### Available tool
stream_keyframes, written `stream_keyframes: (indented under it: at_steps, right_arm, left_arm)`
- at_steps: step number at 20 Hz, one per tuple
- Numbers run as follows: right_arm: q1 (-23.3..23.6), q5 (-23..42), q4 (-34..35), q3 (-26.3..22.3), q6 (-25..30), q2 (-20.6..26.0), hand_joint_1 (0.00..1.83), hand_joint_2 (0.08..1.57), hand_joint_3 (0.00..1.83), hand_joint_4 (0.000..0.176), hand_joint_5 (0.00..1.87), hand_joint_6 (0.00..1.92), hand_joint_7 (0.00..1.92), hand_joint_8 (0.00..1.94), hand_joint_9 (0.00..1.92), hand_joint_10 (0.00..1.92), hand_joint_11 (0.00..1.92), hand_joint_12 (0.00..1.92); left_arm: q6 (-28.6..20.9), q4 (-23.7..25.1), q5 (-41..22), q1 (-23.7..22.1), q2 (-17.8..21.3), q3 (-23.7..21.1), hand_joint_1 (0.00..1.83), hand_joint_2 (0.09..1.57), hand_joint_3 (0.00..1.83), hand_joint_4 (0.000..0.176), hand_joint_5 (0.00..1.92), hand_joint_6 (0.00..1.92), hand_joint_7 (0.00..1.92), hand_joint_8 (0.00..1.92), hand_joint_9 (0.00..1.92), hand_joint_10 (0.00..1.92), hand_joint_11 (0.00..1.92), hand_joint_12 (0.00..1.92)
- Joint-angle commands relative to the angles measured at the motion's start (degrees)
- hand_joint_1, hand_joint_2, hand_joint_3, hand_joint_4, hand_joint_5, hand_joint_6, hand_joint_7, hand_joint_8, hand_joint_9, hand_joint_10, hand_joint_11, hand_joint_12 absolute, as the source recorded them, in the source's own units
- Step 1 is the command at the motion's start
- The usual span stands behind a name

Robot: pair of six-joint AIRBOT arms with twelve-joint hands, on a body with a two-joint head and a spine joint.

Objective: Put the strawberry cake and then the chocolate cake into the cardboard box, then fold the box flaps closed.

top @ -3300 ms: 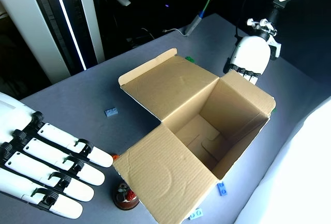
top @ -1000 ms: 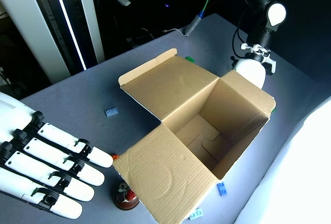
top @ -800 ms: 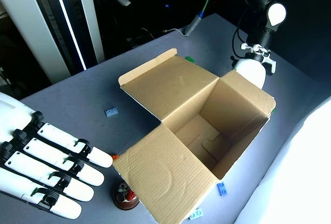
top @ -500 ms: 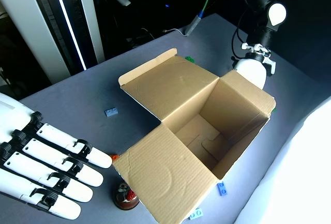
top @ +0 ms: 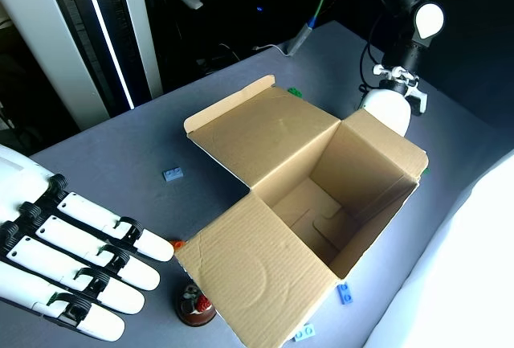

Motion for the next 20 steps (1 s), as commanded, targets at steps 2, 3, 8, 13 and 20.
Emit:
stream_keyframes:
  at_steps: [2,3,8,13,20]
  right_arm:
    - [0.36,6.68,0.33,0.12,-0.3,0.71,0.85,0.95,0.0,0.009,0.0,0.0,0.05,0.0,0.06,0.0,0.0,0.27]
    - [0.32,6.77,0.33,0.12,-0.36,0.72,0.85,0.94,0.0,0.012,0.0,0.0,0.06,0.0,0.07,0.0,0.0,0.3]
    - [0.3,6.95,0.33,0.1,-0.4,0.71,0.85,0.95,0.0,0.014,0.0,0.0,0.05,0.0,0.07,0.0,0.0,0.3]
    - [0.74,6.99,0.33,0.02,-0.63,0.58,0.83,0.94,0.0,0.011,0.0,0.0,0.05,0.0,0.07,0.01,0.0,0.3]
    - [3.11,4.3,0.33,-0.13,-1.4,0.28,0.85,0.95,0.0,0.011,0.0,0.0,0.05,0.0,0.08,0.0,0.0,0.32]
  left_arm:
    - [0.05,-3.22,-1.03,-0.63,1.17,-0.02,1.51,1.03,0.51,0.0,0.53,1.57,0.53,1.68,0.58,1.75,0.75,1.79]
    - [-0.15,-2.92,-1.3,-0.94,1.58,-0.03,1.48,1.05,0.48,0.0,0.55,1.56,0.53,1.69,0.57,1.76,0.75,1.8]
    - [-1.85,-1.01,-2.83,-4.16,4.08,0.0,1.47,1.05,0.51,0.0,0.53,1.59,0.53,1.7,0.57,1.78,0.74,1.84]
    - [-2.55,1.92,-4.13,-7.74,6.46,-0.55,1.47,1.05,0.49,0.0,0.55,1.56,0.54,1.68,0.58,1.75,0.75,1.8]
    - [-2.99,5.79,-5.49,-13.82,7.96,0.99,1.64,0.94,0.61,0.0,0.48,1.42,0.53,1.66,0.59,1.77,0.73,1.85]
